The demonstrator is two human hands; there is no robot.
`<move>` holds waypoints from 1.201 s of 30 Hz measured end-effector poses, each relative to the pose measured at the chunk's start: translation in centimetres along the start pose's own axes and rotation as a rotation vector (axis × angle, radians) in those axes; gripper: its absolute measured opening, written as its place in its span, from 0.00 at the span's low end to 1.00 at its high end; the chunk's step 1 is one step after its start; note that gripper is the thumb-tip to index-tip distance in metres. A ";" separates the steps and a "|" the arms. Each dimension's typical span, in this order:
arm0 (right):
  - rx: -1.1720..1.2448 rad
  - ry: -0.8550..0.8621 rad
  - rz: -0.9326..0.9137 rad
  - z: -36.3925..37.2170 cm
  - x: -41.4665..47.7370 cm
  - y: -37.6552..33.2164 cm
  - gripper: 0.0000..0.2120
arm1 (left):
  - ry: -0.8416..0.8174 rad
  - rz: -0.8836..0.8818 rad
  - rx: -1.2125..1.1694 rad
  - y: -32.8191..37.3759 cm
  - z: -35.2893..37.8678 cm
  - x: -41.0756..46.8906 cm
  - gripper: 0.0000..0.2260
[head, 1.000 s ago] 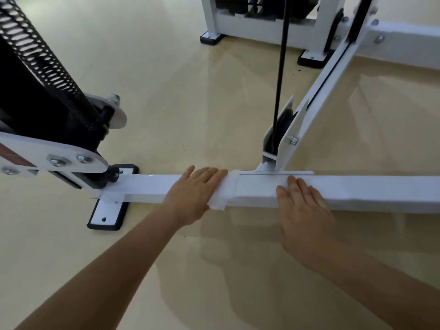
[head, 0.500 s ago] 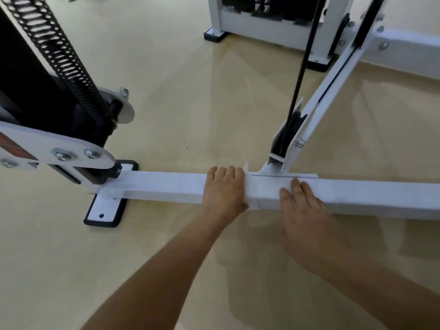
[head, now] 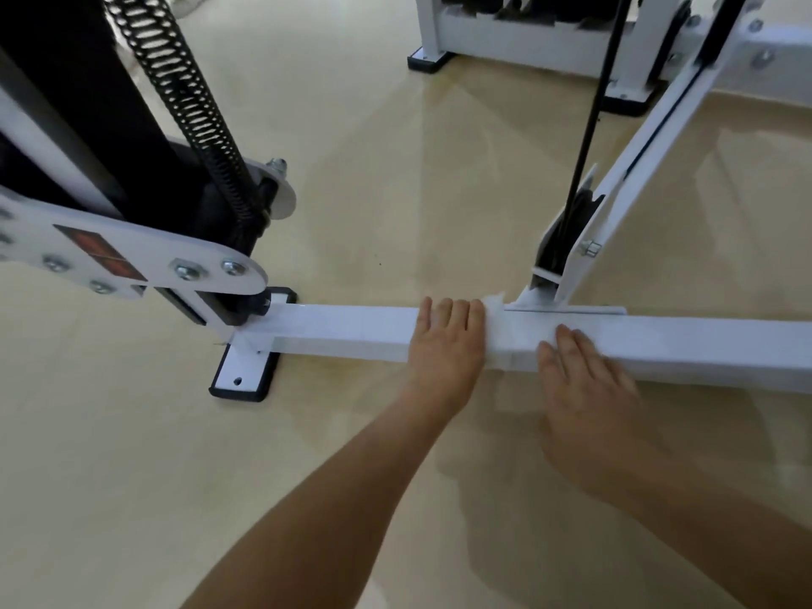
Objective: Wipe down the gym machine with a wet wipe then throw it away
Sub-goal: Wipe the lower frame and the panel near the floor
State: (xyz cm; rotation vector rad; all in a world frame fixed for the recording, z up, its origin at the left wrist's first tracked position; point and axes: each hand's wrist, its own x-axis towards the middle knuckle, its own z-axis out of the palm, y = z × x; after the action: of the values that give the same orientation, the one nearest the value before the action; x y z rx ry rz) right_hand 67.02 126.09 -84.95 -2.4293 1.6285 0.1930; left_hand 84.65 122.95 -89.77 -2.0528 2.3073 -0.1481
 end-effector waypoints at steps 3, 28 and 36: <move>0.015 0.052 -0.098 1.9 -0.7 -0.3 0.32 | -0.008 -0.005 -0.009 -1.8 -0.4 -0.4 0.34; 0.094 0.042 -0.048 1.5 -2.7 5.0 0.32 | -0.120 -0.110 -0.010 0.9 -0.7 -0.8 0.38; 0.048 -0.171 -0.296 -0.5 -0.6 0.3 0.33 | -0.133 0.117 0.054 1.1 -1.8 -2.1 0.27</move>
State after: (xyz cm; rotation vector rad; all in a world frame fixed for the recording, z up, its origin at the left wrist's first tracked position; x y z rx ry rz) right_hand 66.47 126.42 -84.33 -2.5016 1.1745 0.2999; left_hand 83.60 125.22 -88.14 -1.8375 2.3083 -0.0658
